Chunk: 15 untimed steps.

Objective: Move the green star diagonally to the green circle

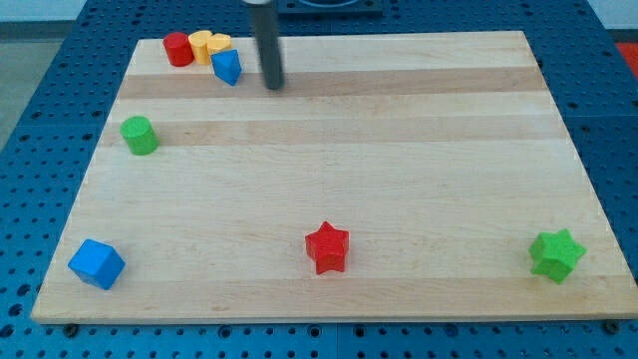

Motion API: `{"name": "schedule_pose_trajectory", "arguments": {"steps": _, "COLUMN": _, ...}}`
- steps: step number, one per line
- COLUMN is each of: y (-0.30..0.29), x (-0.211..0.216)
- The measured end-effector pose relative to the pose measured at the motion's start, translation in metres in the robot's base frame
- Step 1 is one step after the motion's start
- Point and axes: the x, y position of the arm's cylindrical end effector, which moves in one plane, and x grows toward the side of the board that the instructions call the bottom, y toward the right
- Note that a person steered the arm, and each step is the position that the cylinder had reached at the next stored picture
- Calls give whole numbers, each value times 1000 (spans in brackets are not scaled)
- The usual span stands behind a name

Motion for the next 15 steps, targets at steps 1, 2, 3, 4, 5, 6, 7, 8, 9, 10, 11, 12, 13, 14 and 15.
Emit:
{"name": "schedule_pose_trajectory", "arguments": {"steps": 1, "y": 136, "x": 42}}
{"name": "schedule_pose_trajectory", "arguments": {"steps": 2, "y": 251, "x": 137}}
{"name": "schedule_pose_trajectory", "arguments": {"steps": 3, "y": 306, "x": 237}}
{"name": "schedule_pose_trajectory", "arguments": {"steps": 4, "y": 302, "x": 293}}
{"name": "schedule_pose_trajectory", "arguments": {"steps": 5, "y": 263, "x": 291}}
{"name": "schedule_pose_trajectory", "arguments": {"steps": 6, "y": 225, "x": 267}}
{"name": "schedule_pose_trajectory", "arguments": {"steps": 7, "y": 224, "x": 239}}
{"name": "schedule_pose_trajectory", "arguments": {"steps": 8, "y": 213, "x": 194}}
{"name": "schedule_pose_trajectory", "arguments": {"steps": 9, "y": 231, "x": 169}}
{"name": "schedule_pose_trajectory", "arguments": {"steps": 10, "y": 292, "x": 154}}
{"name": "schedule_pose_trajectory", "arguments": {"steps": 11, "y": 288, "x": 138}}
{"name": "schedule_pose_trajectory", "arguments": {"steps": 12, "y": 231, "x": 141}}
{"name": "schedule_pose_trajectory", "arguments": {"steps": 13, "y": 163, "x": 141}}
{"name": "schedule_pose_trajectory", "arguments": {"steps": 14, "y": 92, "x": 141}}
{"name": "schedule_pose_trajectory", "arguments": {"steps": 15, "y": 36, "x": 125}}
